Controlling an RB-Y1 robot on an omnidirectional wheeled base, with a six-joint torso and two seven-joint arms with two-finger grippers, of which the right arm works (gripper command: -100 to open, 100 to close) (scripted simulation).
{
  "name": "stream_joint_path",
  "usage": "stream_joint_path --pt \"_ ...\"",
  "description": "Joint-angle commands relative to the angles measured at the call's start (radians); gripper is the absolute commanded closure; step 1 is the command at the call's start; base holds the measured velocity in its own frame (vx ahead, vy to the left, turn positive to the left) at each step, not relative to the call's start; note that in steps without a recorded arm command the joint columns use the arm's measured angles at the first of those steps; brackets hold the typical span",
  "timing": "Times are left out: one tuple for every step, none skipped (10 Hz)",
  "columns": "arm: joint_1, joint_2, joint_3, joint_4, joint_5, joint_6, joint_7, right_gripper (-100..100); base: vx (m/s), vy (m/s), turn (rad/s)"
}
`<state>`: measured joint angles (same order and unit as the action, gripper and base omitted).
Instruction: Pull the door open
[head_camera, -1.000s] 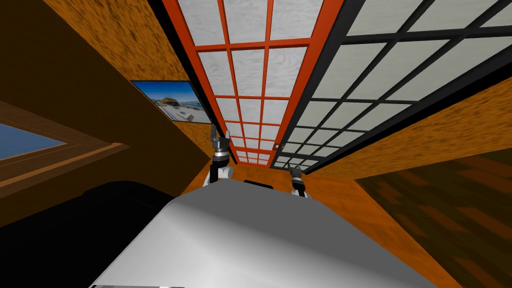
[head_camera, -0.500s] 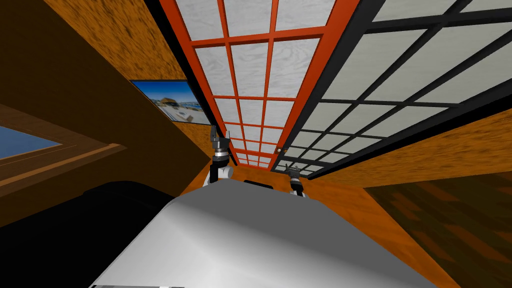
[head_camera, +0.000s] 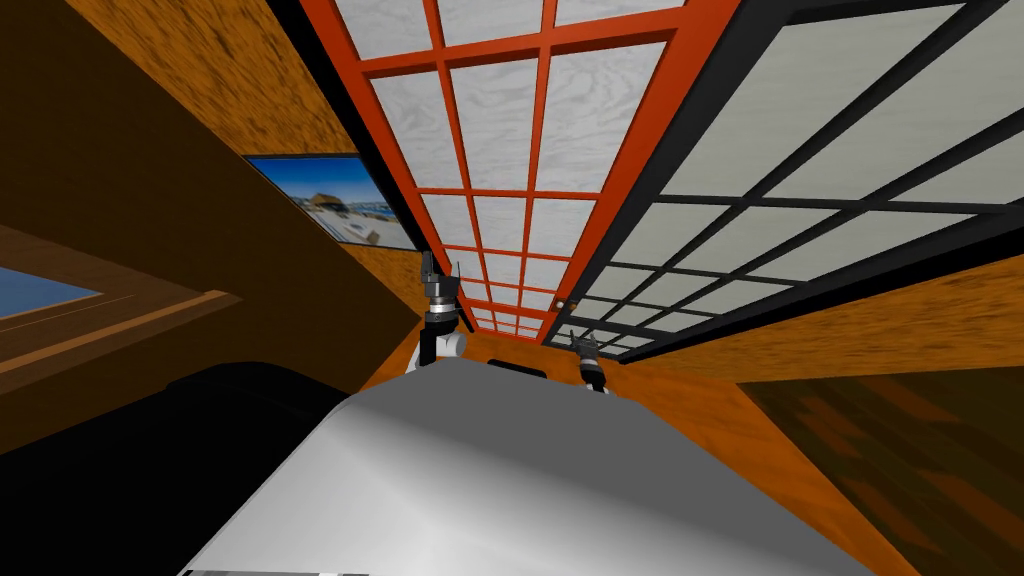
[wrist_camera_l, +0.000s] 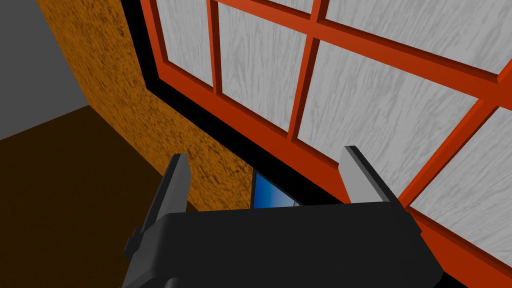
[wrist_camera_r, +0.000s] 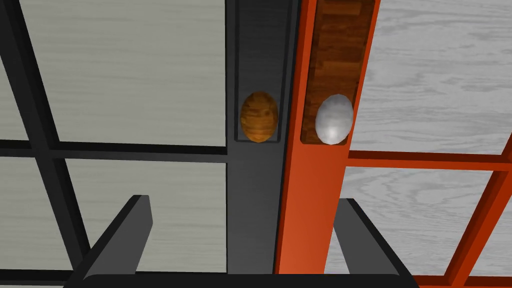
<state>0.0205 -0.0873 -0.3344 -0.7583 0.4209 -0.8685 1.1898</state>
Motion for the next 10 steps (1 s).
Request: stream_joint_path --pt "0.023 -0.004 -0.004 -0.014 -0.001 0.013 -0.002 -100 -0.145 -0.014 -0.064" --pt "0.032 -0.008 -0.009 -0.009 -0.004 0.014 -0.001 -100 -0.164 -0.017 -0.042" --pt "0.045 -0.015 -0.017 -0.001 -0.009 0.016 0.002 -100 -0.162 -0.031 -0.053" --pt "0.056 -0.021 -0.024 0.005 -0.013 0.018 0.005 -100 -0.157 -0.028 -0.061" --pt "0.056 -0.021 -0.024 0.005 -0.013 0.018 0.005 -100 -0.118 -0.015 -0.018" --pt "0.077 -0.032 -0.039 0.019 -0.023 0.021 0.010 -100 -0.155 -0.023 -0.066" --pt "0.089 -0.038 -0.048 0.027 -0.028 0.023 0.014 -100 -0.190 -0.044 -0.067" --pt "0.098 -0.043 -0.055 0.034 -0.033 0.025 0.017 -100 -0.151 -0.029 -0.041" --pt "0.115 -0.052 -0.068 0.046 -0.041 0.028 0.022 -100 -0.159 -0.028 -0.057" --pt "0.129 -0.059 -0.079 0.056 -0.049 0.031 0.027 -100 -0.184 -0.021 -0.050"
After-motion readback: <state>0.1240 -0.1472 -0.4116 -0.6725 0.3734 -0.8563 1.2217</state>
